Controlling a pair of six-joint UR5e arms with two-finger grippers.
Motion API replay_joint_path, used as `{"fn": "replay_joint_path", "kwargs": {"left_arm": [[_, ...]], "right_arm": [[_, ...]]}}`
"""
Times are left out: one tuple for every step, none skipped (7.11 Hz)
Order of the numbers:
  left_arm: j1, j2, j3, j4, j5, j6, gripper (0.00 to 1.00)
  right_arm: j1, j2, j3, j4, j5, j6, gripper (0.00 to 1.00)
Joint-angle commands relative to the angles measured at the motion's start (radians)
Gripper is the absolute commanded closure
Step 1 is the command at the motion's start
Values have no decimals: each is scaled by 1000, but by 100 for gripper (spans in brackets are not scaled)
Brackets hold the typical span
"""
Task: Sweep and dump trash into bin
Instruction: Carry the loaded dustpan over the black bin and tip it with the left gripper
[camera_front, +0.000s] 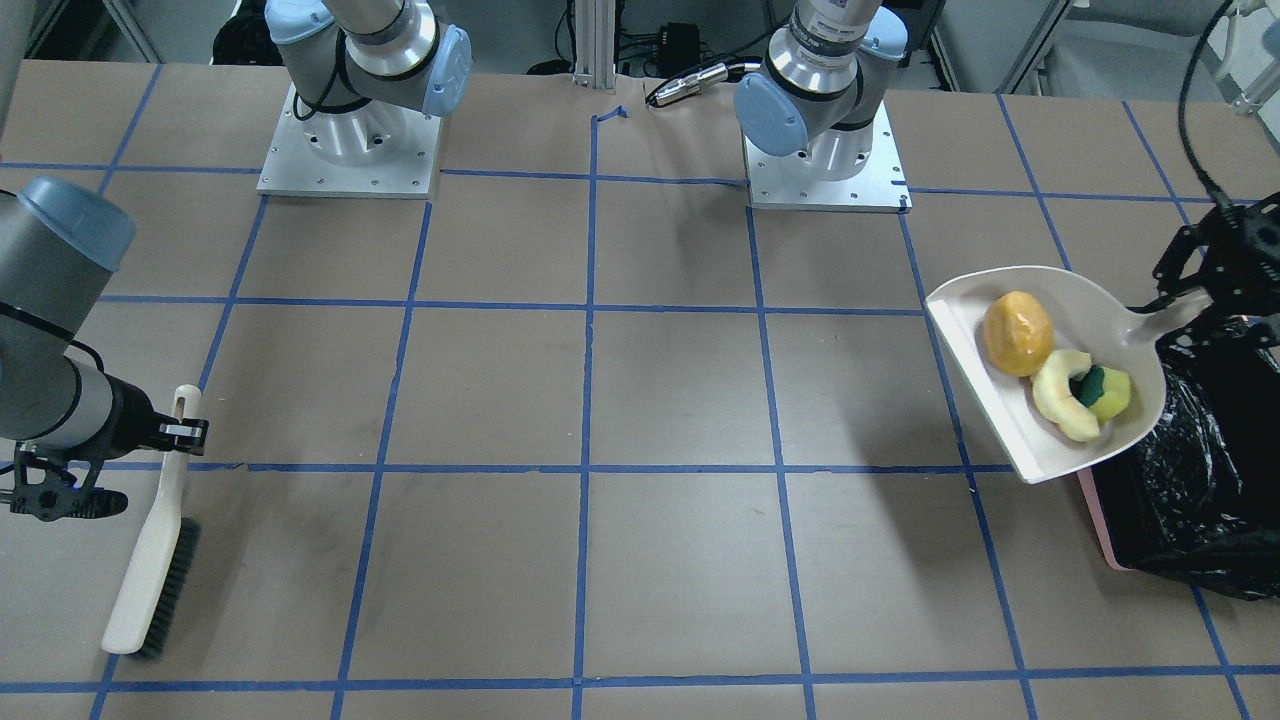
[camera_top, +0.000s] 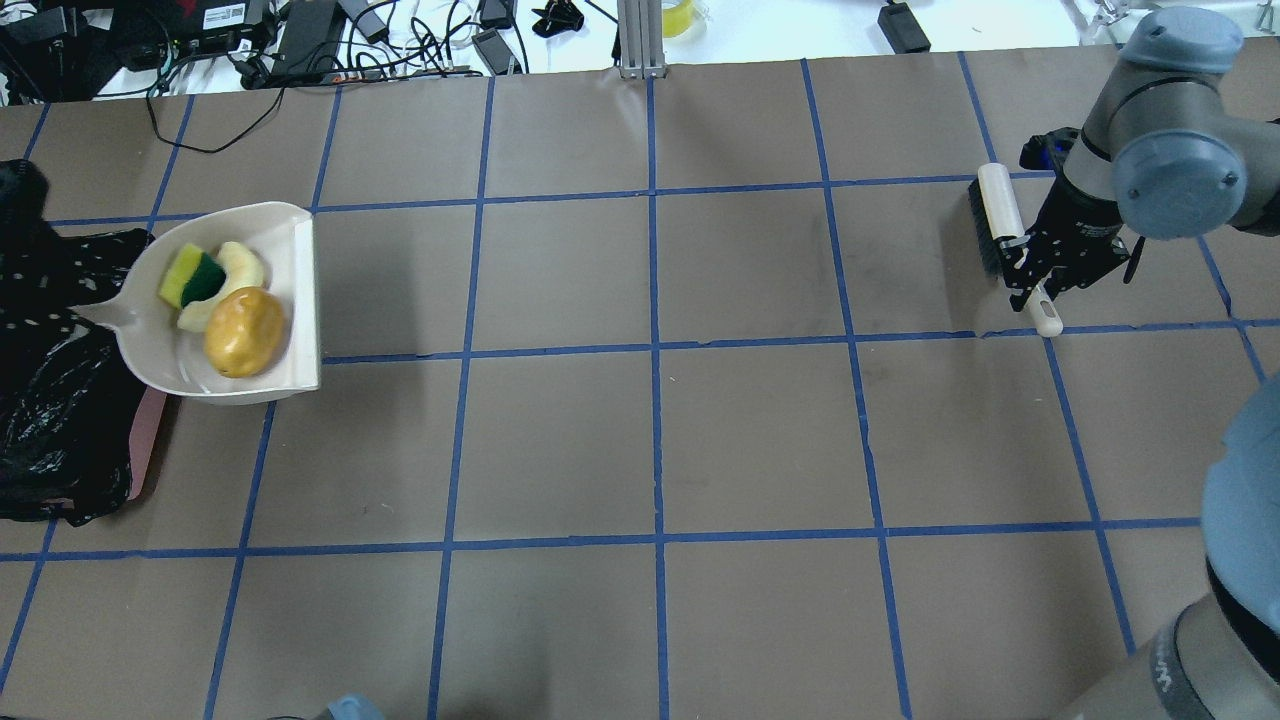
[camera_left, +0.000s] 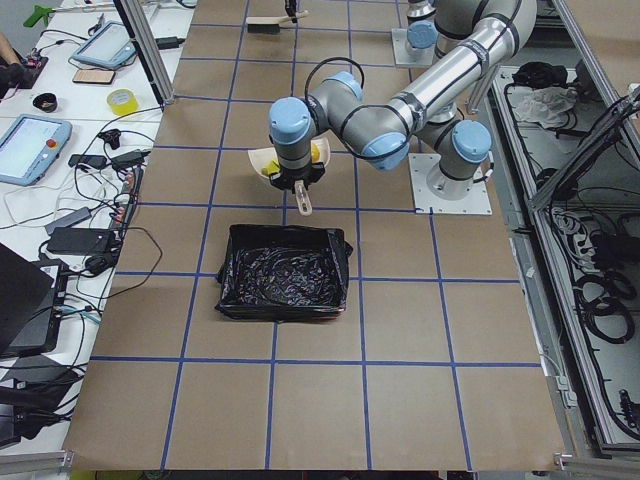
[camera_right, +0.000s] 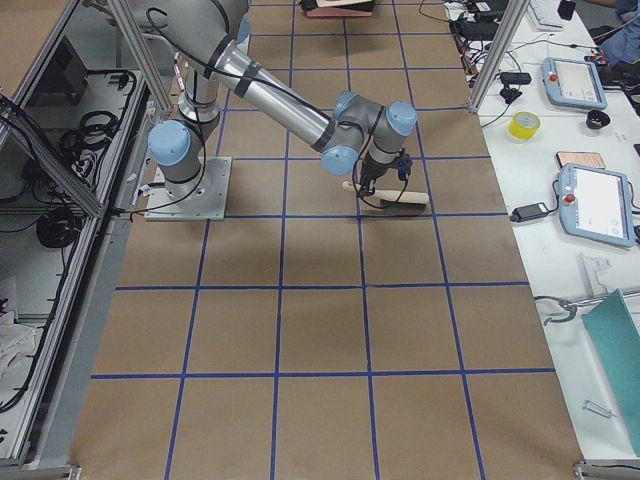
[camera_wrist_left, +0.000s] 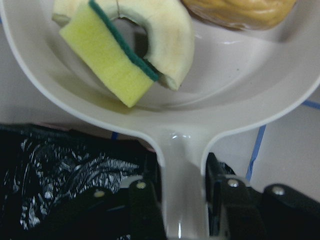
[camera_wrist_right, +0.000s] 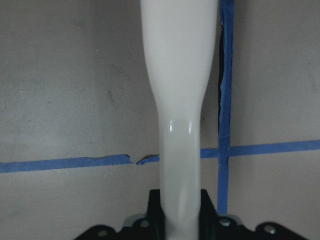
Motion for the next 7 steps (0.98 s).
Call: {"fn": "replay_joint_path", "kwargs": {"left_arm": [[115,-13,66,-22,52,100,100],[131,-27,88,-11,92,116,100],[134,-45,124,-3,182,116,100],[151,-59,184,-5,222,122,100],[161,-77,218,0,271,155,100],[163,-88,221,48,330,160,100],[163,-102,221,94,368,176,100]], "right_arm": [[-1,-2,5,3,-15,-2,100],[-1,-10,5,1,-32,-11,100],[-3,-4,5,0,-38,-47,100],[-4,-2,5,3,-37,-48,100],[-4,-4,5,3,-35,-49,100],[-4,-1,5,4,-34,-54,100],[-4,-1,7,4,-29,-55,100]]}}
